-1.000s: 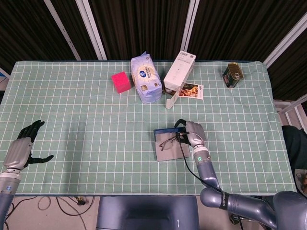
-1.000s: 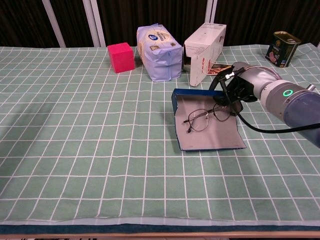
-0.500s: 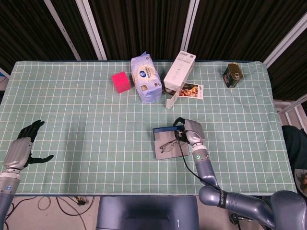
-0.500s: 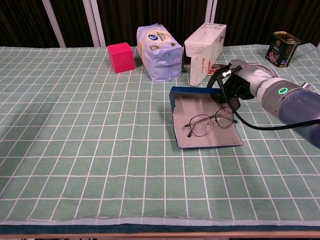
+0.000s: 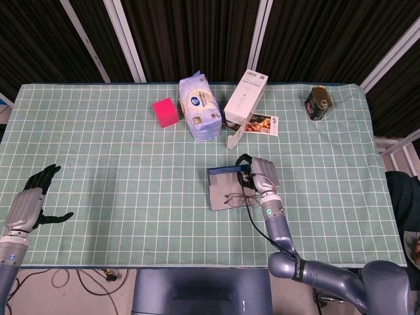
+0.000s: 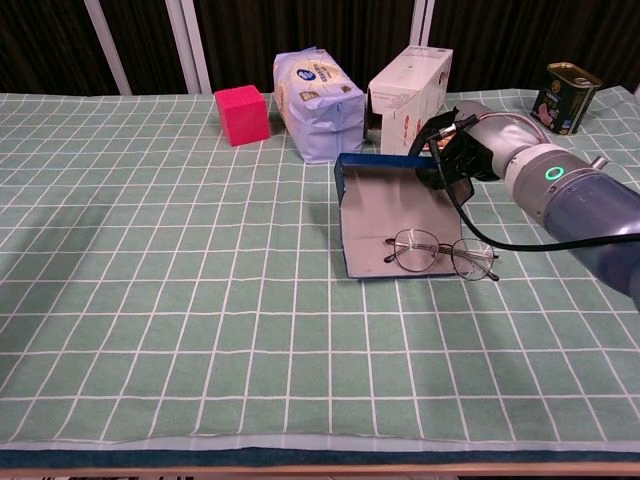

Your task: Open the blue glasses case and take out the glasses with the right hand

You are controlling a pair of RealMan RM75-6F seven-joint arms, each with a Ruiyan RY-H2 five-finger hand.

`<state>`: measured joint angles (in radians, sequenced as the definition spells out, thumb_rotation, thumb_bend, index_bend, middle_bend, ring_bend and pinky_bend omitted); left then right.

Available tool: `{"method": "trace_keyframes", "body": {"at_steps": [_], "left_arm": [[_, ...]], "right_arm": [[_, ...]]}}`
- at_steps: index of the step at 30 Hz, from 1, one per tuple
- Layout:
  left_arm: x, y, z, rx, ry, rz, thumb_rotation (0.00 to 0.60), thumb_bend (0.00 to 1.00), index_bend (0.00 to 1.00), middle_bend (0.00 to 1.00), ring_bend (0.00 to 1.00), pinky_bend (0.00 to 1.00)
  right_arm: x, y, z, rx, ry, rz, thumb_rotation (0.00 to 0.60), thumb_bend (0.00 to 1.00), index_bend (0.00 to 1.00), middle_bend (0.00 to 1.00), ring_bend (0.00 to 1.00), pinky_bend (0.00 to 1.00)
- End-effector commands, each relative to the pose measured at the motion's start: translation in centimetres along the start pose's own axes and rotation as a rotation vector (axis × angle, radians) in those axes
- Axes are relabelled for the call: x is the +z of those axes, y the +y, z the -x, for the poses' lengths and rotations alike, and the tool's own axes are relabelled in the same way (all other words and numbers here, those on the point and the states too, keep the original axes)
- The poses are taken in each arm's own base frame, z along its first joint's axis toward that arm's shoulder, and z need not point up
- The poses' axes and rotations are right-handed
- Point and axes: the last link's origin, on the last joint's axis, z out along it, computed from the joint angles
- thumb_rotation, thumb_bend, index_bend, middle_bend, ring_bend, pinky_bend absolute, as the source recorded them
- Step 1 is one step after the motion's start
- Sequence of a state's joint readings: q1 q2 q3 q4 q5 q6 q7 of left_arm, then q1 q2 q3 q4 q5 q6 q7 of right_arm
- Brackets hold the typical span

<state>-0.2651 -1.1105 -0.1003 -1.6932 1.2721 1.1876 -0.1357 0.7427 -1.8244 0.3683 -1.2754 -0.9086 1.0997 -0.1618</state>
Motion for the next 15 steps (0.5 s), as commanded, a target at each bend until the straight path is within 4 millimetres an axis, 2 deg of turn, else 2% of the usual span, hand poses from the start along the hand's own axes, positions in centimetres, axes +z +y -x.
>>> {"method": "trace_keyframes", "body": {"at_steps": [1, 6, 15], "left_arm": [[0.0, 0.0, 0.0, -0.001, 0.0, 0.0, 0.6, 0.0, 0.0, 0.0, 0.0, 0.0], [0.0, 0.0, 0.0, 0.0, 0.001, 0.002, 0.6, 0.0, 0.0, 0.0, 0.0, 0.0], [0.0, 0.0, 0.0, -0.003, 0.001, 0.003, 0.6, 0.0, 0.0, 0.0, 0.0, 0.0]], "right_arm": [[0.1, 0.1, 0.0, 0.0, 0.008, 0.002, 0.6, 0.51, 0.58, 0.9, 0.96, 0.99], [0.8, -0.3, 0.1, -0.005, 0.01, 0.003, 0.6, 0.51, 0.58, 0.9, 0.96, 0.99], [1.0, -2.4, 1.0, 0.013, -0.01, -0.05, 0.6, 0.51, 0.58, 0.9, 0.96, 0.99]]}}
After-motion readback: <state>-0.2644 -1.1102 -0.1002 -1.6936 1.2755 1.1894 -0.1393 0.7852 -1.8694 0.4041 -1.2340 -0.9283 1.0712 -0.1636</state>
